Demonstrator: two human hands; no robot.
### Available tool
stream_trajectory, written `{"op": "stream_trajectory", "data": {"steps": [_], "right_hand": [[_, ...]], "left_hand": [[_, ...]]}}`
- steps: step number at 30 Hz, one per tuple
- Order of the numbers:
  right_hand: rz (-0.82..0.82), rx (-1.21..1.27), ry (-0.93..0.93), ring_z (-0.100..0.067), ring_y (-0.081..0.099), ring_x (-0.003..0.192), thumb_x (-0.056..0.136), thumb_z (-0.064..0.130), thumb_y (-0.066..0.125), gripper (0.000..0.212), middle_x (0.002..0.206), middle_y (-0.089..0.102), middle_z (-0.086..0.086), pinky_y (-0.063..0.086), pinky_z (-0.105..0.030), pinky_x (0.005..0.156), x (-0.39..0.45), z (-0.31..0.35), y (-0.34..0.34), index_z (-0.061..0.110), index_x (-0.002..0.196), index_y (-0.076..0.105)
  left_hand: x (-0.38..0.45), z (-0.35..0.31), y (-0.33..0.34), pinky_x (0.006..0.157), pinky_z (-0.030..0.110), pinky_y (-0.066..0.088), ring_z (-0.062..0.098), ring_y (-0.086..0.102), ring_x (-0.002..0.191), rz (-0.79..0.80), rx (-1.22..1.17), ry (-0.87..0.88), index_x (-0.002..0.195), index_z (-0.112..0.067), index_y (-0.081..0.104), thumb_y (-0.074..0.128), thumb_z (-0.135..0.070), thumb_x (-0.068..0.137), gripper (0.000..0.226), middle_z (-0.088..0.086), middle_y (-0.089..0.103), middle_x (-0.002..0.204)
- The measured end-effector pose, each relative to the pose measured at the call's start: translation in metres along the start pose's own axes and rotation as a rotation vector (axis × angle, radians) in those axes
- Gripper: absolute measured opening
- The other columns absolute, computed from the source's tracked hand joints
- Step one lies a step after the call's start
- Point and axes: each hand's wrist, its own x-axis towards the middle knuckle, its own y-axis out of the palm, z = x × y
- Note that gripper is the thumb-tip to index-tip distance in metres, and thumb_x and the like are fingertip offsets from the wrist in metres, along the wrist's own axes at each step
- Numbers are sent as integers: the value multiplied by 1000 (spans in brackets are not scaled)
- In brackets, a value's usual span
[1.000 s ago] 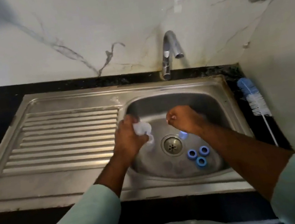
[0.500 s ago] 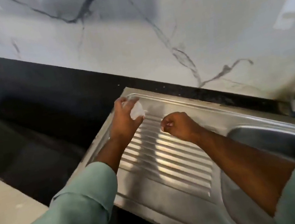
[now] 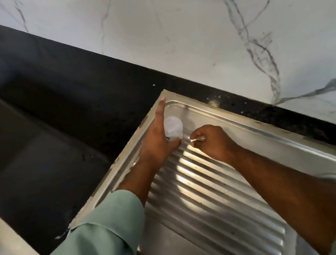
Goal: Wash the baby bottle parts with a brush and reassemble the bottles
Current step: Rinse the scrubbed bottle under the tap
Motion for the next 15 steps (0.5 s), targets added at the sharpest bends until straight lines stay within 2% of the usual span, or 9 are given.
{"op": "stream_trajectory", "data": {"steps": [3, 6, 10, 12, 15], "right_hand": [[-4, 12, 4, -14, 62, 96, 88, 15, 66, 25, 110, 68, -7, 47, -22, 86, -2, -1, -3, 9, 112, 66], [-15, 18, 18, -21, 63, 104, 88, 15, 66, 28, 114, 67, -8, 49, -29, 92, -6, -1, -7, 7, 115, 64], [-40, 28, 25, -22, 61, 109, 87, 14, 67, 32, 119, 65, -8, 47, -28, 94, -21, -7, -14, 7, 118, 62], [-70, 36, 29, -21, 60, 110, 86, 12, 68, 31, 119, 64, -8, 46, -27, 97, -41, -17, -18, 7, 117, 64], [-169, 28, 10, -22, 62, 106, 82, 9, 71, 26, 113, 66, -10, 45, -25, 96, -88, -42, -25, 8, 108, 70]], "left_hand": [[1, 5, 5, 114, 34, 26, 16, 28, 145, -21, 10, 16, 155, -39, 1, 85, -27, 75, 117, -11, 16, 161], [-4, 5, 5, 113, 39, 28, 16, 25, 145, -78, 29, 24, 154, -42, 4, 89, -31, 69, 121, -11, 16, 160], [-31, -11, 2, 111, 46, 22, 26, 19, 146, -277, 191, 30, 152, -41, 8, 89, -39, 66, 118, 4, 17, 160], [-61, -26, 14, 111, 46, 20, 29, 22, 144, -371, 274, 50, 151, -36, 18, 87, -43, 68, 108, 8, 24, 157], [-115, -53, 48, 110, 39, 28, 26, 36, 132, -277, 257, 147, 136, -25, 43, 79, -38, 76, 72, 10, 42, 141]]}}
